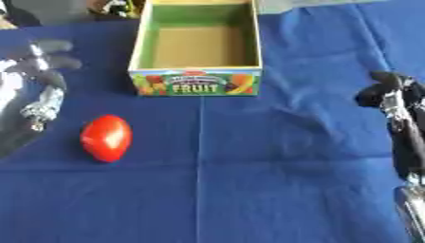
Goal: Pick up objects on the table and place them in the box.
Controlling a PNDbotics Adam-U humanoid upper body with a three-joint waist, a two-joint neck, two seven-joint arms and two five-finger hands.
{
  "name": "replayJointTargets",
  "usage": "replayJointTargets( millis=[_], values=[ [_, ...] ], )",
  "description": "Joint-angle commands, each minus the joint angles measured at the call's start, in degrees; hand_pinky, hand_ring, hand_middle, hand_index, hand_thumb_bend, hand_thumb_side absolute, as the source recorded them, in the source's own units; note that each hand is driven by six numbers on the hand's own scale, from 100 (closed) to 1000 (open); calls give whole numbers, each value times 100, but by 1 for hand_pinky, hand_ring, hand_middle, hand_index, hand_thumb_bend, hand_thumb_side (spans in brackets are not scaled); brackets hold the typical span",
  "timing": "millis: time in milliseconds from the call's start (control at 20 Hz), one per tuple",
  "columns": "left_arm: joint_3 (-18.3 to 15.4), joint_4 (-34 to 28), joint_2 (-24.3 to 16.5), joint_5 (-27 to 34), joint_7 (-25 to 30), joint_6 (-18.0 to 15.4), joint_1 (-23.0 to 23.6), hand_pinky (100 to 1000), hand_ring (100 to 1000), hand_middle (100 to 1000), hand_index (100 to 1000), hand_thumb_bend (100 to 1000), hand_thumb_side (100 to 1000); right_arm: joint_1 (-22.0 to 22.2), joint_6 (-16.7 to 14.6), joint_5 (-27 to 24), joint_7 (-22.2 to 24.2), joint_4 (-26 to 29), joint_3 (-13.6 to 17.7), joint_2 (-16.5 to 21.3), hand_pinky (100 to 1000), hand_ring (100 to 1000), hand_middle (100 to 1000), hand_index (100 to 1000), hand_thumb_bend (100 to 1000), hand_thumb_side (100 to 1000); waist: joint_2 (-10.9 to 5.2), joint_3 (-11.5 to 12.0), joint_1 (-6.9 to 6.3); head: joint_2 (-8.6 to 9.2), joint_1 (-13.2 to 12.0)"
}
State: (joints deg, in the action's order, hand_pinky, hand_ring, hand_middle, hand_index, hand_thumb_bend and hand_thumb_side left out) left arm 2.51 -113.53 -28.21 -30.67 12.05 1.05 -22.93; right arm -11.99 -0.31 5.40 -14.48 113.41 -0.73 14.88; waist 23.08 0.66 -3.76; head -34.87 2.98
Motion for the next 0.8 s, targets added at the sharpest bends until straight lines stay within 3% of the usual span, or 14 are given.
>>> replayJointTargets(
  millis=[50, 450, 800],
  values=[
    [-39, -106, -161, 76, -61, -2, -37, 662, 1000, 889, 820, 125, 1000, -7, 18, -27, 3, 118, -8, 38, 651, 594, 523, 743, 100, 721, -88, -8, 18, 40, -10],
    [-11, -106, -194, 79, 30, -28, -38, 667, 1000, 895, 830, 139, 1000, -15, 25, -32, 18, 118, -21, 36, 651, 595, 523, 743, 100, 722, -82, -21, 14, 65, -23],
    [29, -106, -517, -112, 556, -237, -95, 717, 1000, 923, 906, 364, 1000, -12, 31, -36, 19, 118, -21, 43, 652, 595, 522, 743, 100, 721, -99, -29, 1, 27, -15]
  ],
)
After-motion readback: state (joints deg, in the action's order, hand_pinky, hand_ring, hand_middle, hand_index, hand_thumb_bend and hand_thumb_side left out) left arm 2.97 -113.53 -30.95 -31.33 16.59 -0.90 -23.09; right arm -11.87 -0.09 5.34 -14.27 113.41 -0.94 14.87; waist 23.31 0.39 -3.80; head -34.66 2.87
